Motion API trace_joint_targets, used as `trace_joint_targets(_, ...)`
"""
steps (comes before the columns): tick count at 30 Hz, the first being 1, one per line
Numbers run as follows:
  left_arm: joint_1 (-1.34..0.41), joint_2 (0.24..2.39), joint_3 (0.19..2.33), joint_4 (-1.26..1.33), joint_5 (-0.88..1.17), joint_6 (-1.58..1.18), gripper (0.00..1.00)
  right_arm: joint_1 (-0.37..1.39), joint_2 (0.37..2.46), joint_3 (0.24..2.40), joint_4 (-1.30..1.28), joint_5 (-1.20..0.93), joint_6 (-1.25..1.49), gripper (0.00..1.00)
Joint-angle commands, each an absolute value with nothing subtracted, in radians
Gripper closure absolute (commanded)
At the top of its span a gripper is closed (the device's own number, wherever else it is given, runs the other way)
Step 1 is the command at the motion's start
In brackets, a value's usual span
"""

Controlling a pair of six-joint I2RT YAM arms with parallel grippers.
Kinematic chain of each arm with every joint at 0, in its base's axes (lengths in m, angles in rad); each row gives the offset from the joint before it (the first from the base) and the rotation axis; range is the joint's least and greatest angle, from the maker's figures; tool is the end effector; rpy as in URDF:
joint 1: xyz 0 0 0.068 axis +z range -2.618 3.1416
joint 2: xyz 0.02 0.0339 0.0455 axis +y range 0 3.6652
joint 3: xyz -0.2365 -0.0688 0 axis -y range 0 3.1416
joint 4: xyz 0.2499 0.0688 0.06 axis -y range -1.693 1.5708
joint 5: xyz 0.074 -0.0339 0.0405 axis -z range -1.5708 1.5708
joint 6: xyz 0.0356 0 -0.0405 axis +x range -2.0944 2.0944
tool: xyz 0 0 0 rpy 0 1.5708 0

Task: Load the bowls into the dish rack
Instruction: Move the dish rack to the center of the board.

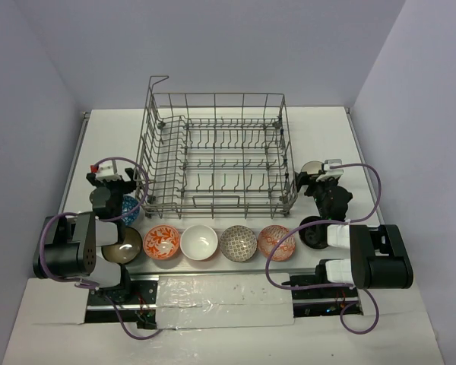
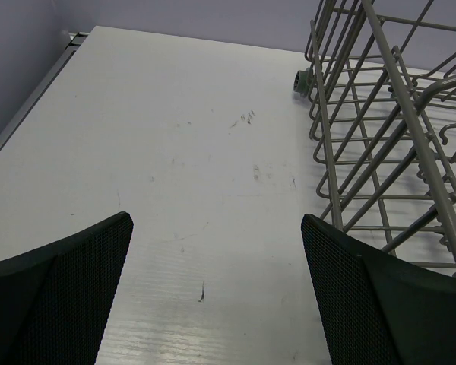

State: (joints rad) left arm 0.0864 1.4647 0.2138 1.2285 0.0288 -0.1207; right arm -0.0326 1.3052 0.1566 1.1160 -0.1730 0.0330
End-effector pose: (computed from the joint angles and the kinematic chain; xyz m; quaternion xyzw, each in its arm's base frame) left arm 0.2392 0.0197 0.1279 -0.0639 0.7121 -0.0223 0.6988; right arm 0.2241 -0.0012 0.1348 -0.0366 0.7174 0.0622 0.6929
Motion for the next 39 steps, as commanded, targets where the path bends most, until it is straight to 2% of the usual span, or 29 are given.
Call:
trace_joint_targets(1, 0.066, 1.470, 0.235, 1.256, 0.087, -0.143, 0.01, -0.018, 1.305, 0.184, 1.183, -0.183, 0.032, 0.00)
trace_joint_targets(19, 0.066, 1.468, 0.235, 1.256, 0.086, -0.141, 0.01, -0.020, 1.301, 0.186, 1.186, -0.184, 0.032, 0.00)
trace_joint_targets(23, 0.066, 1.468, 0.235, 1.256, 0.087, -0.141, 0.01, -0.020, 1.214, 0.244, 0.976, -0.153, 0.051, 0.00)
trace_joint_targets(35, 0.066, 1.468, 0.235, 1.256, 0.086, -0.143, 0.01, -0.034, 1.080, 0.270, 0.848, -0.202, 0.022, 0.00)
trace_joint_targets(39, 0.066, 1.468, 0.235, 1.256, 0.086, -0.141, 0.01, -0.037, 1.026, 0.336, 0.706, -0.196, 0.015, 0.00)
